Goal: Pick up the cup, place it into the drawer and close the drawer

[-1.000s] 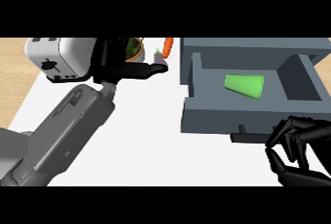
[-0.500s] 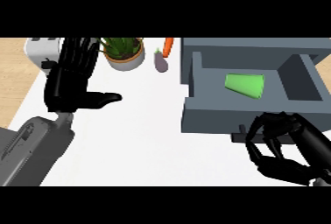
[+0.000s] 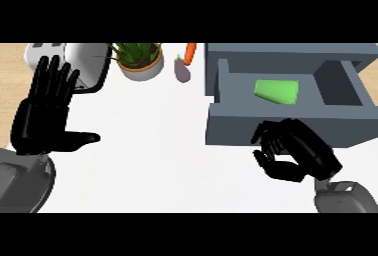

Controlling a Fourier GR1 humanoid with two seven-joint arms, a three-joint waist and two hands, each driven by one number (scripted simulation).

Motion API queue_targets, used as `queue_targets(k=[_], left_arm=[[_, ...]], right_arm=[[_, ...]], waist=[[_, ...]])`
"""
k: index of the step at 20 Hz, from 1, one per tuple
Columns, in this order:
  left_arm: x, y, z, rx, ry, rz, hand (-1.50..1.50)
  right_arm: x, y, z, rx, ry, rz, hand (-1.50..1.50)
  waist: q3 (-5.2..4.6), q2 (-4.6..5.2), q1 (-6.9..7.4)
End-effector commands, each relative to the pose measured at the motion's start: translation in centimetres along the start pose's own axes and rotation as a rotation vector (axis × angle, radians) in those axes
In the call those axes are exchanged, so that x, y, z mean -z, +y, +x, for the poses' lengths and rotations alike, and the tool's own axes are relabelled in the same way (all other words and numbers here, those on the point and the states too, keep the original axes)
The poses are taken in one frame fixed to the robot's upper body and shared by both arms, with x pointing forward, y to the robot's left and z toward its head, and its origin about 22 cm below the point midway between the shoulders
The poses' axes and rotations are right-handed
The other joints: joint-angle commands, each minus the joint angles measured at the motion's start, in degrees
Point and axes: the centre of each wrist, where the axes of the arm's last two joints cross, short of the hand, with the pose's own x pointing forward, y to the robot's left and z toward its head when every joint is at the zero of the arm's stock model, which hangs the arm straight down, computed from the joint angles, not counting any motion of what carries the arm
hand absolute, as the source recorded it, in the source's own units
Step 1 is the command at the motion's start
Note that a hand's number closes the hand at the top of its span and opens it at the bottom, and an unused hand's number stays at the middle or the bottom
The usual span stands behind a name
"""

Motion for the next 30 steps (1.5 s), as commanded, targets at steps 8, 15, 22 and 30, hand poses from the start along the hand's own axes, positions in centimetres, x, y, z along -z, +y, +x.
queue_targets(k=[8,15,22,30], left_arm=[[-3.8,4.7,1.0,0.001,0.003,0.008,-1.50],[-4.6,4.8,1.5,-0.025,0.012,0.014,-1.50],[-5.2,7.1,0.0,-0.057,0.005,-0.015,-1.50],[-4.1,6.6,0.7,-0.047,0.010,-0.045,-1.50]], right_arm=[[5.8,5.3,-4.2,-0.124,0.106,0.107,-1.50],[7.7,5.1,-8.8,-0.069,0.131,0.104,-1.50],[10.8,0.9,-10.8,0.007,0.126,0.107,-1.50],[9.8,-1.8,-13.2,-0.022,0.166,0.120,-1.50]], waist=[[0.02,0.07,0.20],[0.05,0.10,0.06],[0.07,0.64,1.10],[0.17,1.35,2.92]])
